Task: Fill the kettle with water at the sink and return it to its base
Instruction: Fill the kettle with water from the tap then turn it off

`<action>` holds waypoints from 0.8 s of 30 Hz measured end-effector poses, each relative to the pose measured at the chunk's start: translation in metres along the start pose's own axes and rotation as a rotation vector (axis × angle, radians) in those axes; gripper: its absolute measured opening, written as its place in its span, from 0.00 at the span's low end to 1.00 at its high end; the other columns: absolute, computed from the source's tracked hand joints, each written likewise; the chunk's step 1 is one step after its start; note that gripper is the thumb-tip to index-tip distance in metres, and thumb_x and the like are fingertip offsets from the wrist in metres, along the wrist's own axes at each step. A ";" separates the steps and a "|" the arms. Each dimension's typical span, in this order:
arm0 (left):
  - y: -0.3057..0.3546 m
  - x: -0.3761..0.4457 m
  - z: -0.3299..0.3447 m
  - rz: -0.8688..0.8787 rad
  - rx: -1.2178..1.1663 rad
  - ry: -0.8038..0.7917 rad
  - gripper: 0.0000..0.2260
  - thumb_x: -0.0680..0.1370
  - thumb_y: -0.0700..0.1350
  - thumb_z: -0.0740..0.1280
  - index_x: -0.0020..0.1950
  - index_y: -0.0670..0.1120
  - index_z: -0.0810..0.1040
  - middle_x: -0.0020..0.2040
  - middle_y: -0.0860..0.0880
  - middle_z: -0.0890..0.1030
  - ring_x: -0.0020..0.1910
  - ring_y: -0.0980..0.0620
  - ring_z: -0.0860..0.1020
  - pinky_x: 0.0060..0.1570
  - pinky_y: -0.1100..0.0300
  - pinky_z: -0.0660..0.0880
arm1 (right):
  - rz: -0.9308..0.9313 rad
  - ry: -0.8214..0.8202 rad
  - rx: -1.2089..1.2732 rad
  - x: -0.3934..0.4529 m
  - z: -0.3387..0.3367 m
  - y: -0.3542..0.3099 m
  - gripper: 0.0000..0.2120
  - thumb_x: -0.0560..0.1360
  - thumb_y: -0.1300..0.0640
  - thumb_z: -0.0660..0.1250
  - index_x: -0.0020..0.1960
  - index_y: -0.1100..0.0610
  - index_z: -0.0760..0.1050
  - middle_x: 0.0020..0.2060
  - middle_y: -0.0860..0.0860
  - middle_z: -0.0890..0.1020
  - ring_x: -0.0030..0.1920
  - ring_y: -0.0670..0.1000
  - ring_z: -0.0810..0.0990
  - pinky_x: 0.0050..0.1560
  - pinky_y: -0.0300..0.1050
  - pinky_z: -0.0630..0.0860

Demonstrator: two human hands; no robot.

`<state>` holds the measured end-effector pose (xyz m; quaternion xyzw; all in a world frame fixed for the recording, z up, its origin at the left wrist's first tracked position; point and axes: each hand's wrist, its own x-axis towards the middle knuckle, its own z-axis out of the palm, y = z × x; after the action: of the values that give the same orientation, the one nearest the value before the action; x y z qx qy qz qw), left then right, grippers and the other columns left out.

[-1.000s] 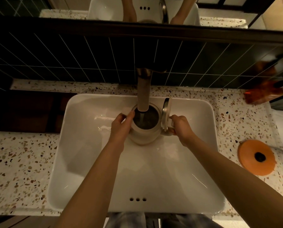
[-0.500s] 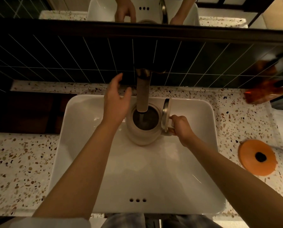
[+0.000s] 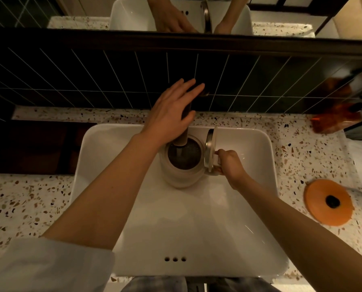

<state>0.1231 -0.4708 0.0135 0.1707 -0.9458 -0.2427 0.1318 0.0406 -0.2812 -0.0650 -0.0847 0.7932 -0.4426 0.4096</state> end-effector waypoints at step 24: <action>0.007 -0.012 0.013 0.047 0.095 -0.023 0.30 0.77 0.45 0.65 0.78 0.52 0.61 0.80 0.49 0.56 0.80 0.48 0.48 0.76 0.44 0.43 | 0.028 0.011 0.026 -0.005 0.004 -0.006 0.18 0.70 0.55 0.57 0.38 0.70 0.74 0.34 0.66 0.75 0.38 0.65 0.76 0.44 0.59 0.76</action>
<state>0.1278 -0.4554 0.0038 0.1516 -0.9615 -0.1963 0.1186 0.0452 -0.2848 -0.0589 -0.0657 0.7907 -0.4474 0.4128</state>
